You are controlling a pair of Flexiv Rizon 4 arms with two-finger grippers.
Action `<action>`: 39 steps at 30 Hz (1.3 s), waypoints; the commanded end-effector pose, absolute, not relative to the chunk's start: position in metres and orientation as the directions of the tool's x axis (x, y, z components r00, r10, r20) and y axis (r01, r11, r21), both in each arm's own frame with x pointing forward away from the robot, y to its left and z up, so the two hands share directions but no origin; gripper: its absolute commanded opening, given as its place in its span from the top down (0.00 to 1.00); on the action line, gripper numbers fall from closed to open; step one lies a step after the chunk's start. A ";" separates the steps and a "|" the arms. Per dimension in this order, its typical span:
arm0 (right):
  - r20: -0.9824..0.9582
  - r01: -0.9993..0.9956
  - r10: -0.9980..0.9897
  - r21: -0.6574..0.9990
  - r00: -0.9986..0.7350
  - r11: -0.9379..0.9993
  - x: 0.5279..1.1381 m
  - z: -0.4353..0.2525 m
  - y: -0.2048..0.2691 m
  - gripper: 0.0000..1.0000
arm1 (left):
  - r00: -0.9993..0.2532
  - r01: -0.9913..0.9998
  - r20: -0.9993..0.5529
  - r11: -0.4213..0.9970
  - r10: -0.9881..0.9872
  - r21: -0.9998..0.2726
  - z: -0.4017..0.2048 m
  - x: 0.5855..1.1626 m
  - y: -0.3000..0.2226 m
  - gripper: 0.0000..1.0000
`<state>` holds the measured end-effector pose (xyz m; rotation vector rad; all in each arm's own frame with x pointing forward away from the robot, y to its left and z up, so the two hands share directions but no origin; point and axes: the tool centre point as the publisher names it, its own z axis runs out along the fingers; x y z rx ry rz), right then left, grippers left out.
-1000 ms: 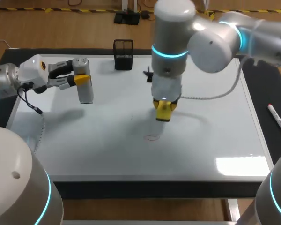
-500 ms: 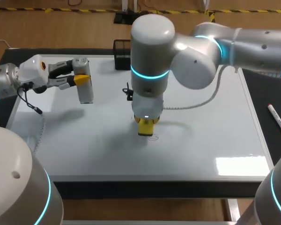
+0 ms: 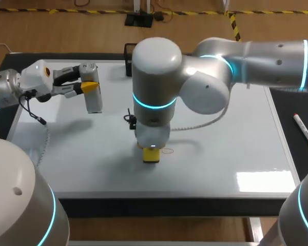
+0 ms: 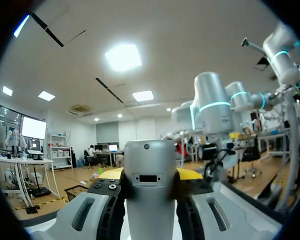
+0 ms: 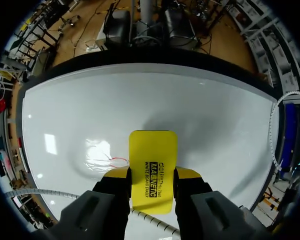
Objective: Pick up the inspection probe, press it on each red-marked spot on the whiteboard one by one, put down the probe, pick up the eraser, and wipe off all the red marks.
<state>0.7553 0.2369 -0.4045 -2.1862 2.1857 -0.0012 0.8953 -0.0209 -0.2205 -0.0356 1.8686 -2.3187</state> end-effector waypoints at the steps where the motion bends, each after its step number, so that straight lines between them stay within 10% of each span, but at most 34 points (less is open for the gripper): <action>1: -0.027 -0.999 -1.000 -0.032 0.010 -0.009 0.756 -0.411 0.244 1.00 | -0.986 0.111 -0.083 -0.203 -0.141 -0.973 -0.219 0.895 -0.021 1.00; 39: 0.032 -0.998 -0.997 0.000 -0.069 0.069 0.760 -0.438 0.182 1.00 | -0.986 0.111 -0.083 -0.203 -0.141 -0.973 -0.219 0.895 -0.021 1.00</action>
